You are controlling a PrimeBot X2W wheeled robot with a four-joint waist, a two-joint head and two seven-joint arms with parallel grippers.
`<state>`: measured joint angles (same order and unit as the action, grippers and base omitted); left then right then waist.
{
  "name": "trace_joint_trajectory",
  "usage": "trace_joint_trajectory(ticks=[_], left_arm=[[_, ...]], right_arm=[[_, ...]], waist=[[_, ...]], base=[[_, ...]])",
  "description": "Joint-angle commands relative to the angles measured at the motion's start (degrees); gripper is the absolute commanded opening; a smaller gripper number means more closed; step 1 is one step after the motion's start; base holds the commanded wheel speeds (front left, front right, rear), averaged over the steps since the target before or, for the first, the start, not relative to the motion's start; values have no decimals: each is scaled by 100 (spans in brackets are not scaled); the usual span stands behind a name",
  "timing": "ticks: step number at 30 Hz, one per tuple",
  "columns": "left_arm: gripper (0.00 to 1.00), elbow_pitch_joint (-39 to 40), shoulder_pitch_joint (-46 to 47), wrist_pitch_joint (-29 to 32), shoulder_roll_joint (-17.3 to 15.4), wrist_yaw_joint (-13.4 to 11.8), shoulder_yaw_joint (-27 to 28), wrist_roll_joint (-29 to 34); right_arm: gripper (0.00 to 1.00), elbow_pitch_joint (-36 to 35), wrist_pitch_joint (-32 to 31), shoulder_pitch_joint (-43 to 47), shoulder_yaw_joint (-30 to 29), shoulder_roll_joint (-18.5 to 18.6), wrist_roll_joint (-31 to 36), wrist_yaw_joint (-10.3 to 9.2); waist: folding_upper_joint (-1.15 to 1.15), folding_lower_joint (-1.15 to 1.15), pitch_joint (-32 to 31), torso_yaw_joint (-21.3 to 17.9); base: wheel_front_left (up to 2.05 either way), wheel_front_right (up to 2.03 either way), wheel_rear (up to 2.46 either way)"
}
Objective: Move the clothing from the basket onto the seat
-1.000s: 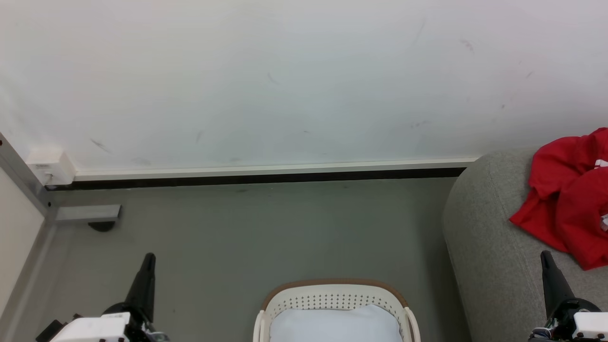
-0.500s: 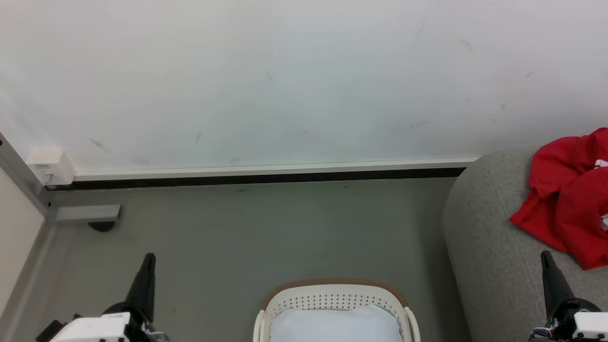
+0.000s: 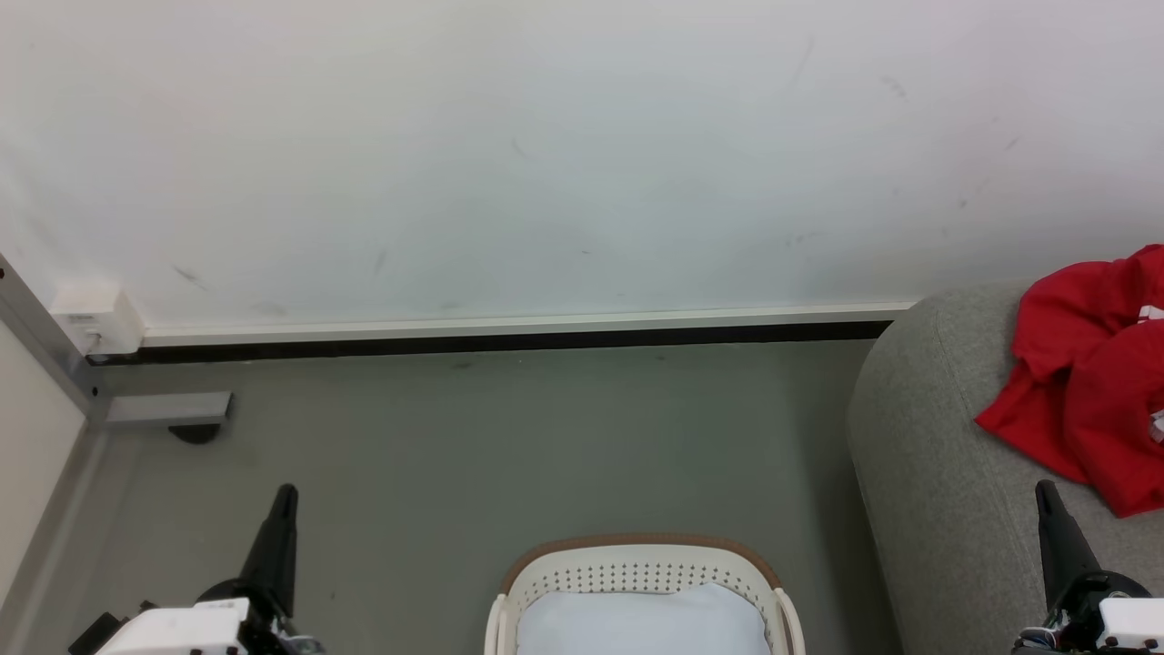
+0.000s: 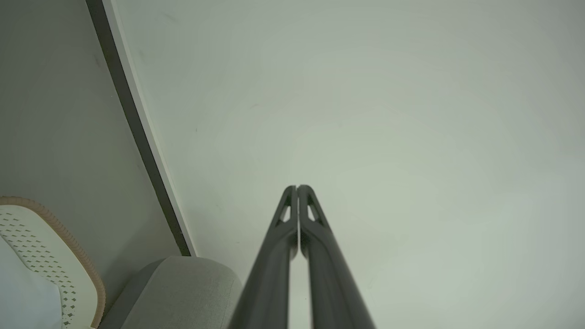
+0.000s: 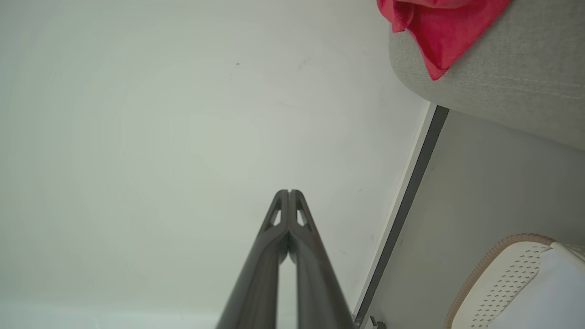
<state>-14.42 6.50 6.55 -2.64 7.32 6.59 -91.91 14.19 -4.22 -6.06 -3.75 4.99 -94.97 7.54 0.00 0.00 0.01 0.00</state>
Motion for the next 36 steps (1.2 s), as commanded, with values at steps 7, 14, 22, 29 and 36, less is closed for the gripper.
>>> trace_joint_trajectory(ticks=[7,14,22,29,36], left_arm=[[0,-9,44,30,-44,35,20,-76],[0,-9,44,30,-44,35,20,-76],[0,-9,44,30,-44,35,19,-76],[0,-8,43,30,-44,35,19,-76],[0,-8,43,30,-44,32,19,-77]], right_arm=[[0,10,-31,-68,-25,-11,42,-11],[0,11,-29,-69,-33,-18,50,-10],[0,12,-40,-70,-40,-25,62,-11],[0,12,-46,-70,-48,-30,70,-11],[0,13,-54,-71,-54,-34,74,-10]], waist=[[0,0,0,0],[0,0,0,0],[0,0,0,0],[0,0,0,0],[0,0,0,0]], base=[[0,0,0],[0,0,0],[0,0,0],[0,0,0],[0,0,0]])
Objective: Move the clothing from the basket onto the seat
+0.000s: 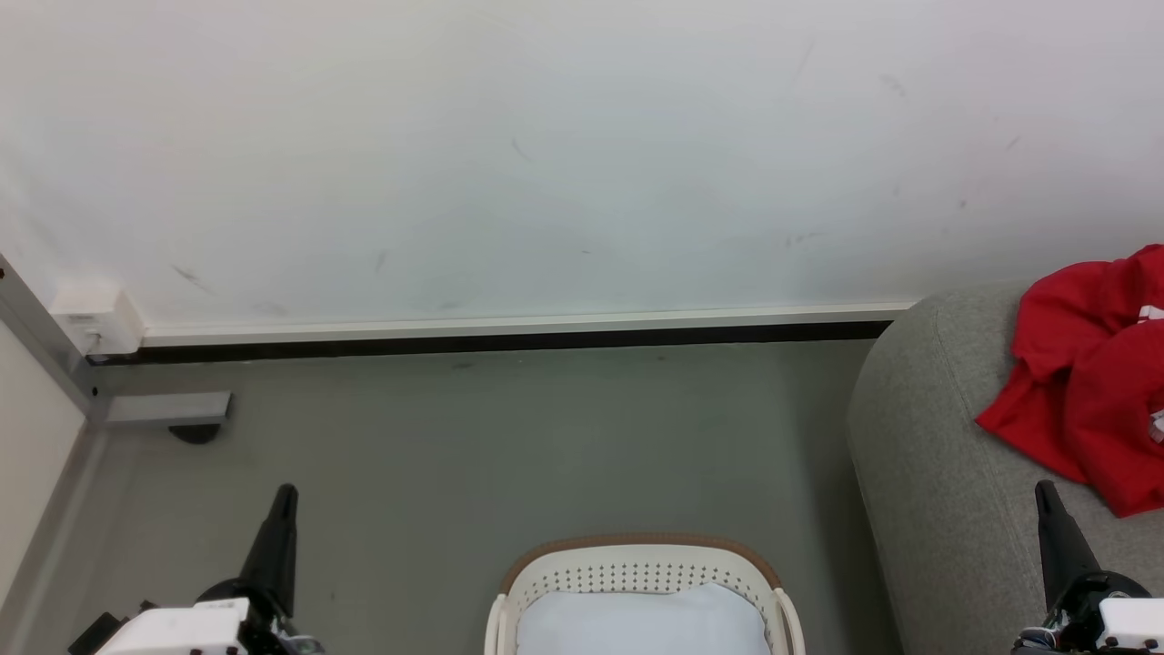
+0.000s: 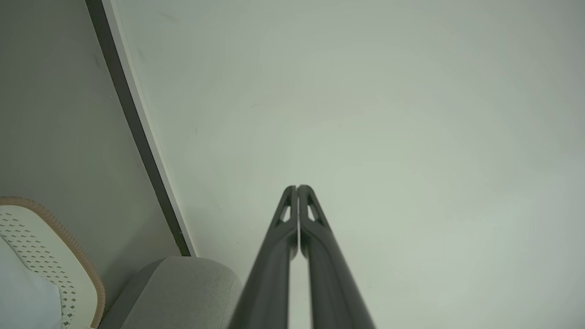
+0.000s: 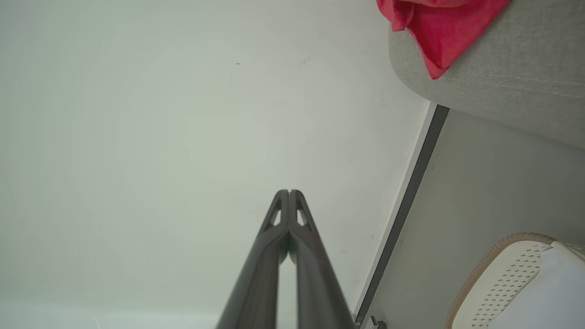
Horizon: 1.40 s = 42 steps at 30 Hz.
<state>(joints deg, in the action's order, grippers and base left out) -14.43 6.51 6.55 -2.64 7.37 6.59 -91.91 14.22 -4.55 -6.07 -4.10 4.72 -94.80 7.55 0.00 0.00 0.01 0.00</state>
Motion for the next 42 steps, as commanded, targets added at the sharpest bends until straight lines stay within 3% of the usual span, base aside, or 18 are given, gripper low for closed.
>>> trace_joint_trajectory(ticks=[1,42], left_arm=[[0,-7,42,30,-44,27,19,-77],[0,-7,42,28,-44,28,17,-78]], right_arm=[[0,10,-22,-70,-20,-7,58,-12],[0,12,-52,-74,-62,-25,81,-11]], waist=[[0,0,0,0],[0,0,0,0]], base=[[0,0,0],[0,0,0]])
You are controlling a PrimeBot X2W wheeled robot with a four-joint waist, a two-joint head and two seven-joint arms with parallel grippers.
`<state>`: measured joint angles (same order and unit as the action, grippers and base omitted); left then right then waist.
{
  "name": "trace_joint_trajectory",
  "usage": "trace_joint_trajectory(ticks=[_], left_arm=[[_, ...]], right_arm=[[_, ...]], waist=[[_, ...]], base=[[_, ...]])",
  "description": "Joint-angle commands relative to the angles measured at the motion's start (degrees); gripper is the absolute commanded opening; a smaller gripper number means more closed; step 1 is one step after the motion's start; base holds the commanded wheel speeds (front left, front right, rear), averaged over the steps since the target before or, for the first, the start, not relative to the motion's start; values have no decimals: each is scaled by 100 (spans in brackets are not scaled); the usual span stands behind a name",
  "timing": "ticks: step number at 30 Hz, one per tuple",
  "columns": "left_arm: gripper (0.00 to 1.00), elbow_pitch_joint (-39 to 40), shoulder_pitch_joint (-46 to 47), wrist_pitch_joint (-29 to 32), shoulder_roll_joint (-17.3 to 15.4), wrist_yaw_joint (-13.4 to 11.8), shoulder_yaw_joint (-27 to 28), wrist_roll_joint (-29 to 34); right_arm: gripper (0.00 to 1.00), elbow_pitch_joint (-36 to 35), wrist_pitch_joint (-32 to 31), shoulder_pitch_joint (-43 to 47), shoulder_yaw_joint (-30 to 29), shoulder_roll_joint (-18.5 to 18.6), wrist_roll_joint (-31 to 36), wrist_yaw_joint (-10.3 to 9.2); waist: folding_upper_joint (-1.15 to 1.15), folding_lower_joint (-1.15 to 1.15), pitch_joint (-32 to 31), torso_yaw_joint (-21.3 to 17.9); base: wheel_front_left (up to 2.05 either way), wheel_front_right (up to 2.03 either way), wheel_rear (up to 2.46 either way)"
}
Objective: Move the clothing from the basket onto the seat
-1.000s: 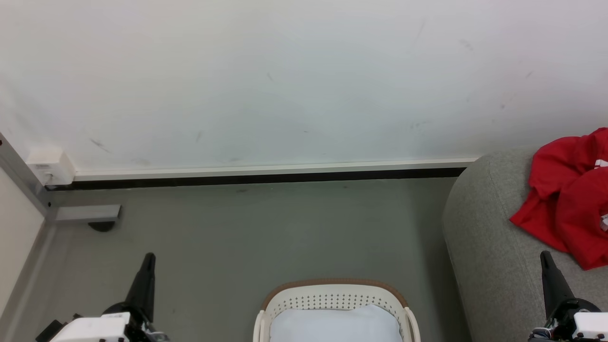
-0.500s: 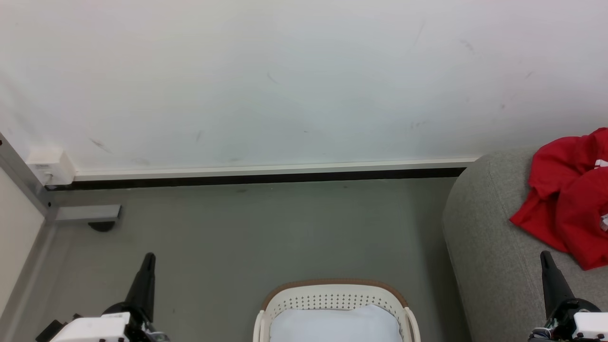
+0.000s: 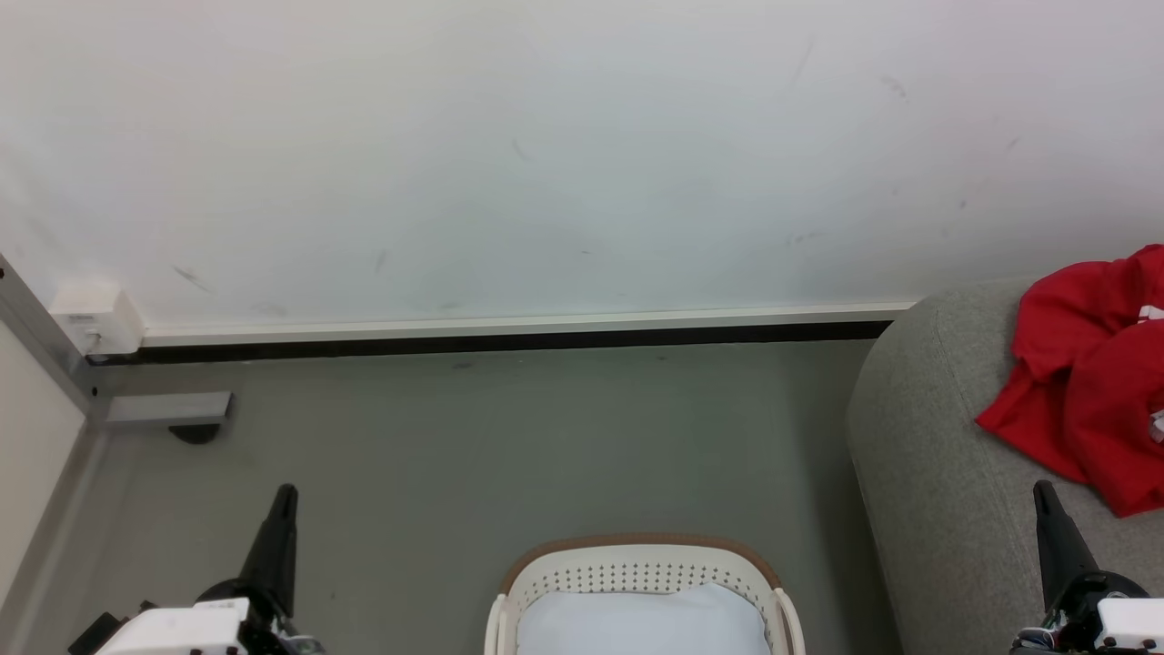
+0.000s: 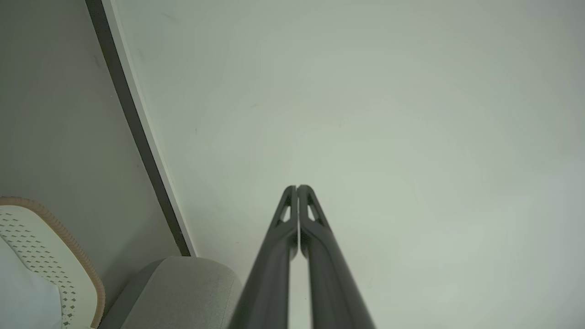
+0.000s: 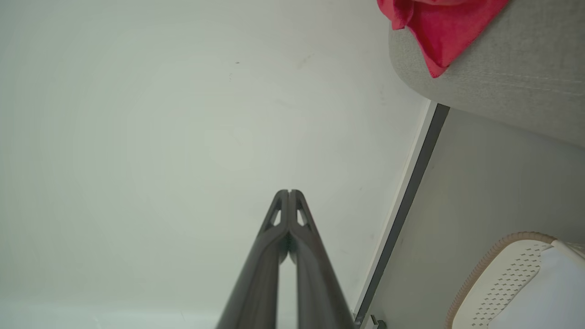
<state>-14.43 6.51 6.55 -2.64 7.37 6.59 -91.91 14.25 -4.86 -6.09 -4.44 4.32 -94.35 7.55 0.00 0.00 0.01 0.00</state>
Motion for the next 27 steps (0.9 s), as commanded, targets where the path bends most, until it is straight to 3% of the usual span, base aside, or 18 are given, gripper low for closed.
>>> trace_joint_trajectory(ticks=[1,27], left_arm=[[0,-7,42,28,-44,28,17,-78],[0,-7,42,28,-44,28,17,-78]], right_arm=[[0,9,-19,-72,-28,15,37,-12],[0,11,-39,-73,-49,-2,47,-11]], waist=[[0,0,0,0],[0,0,0,0]], base=[[0,0,0],[0,0,0]])
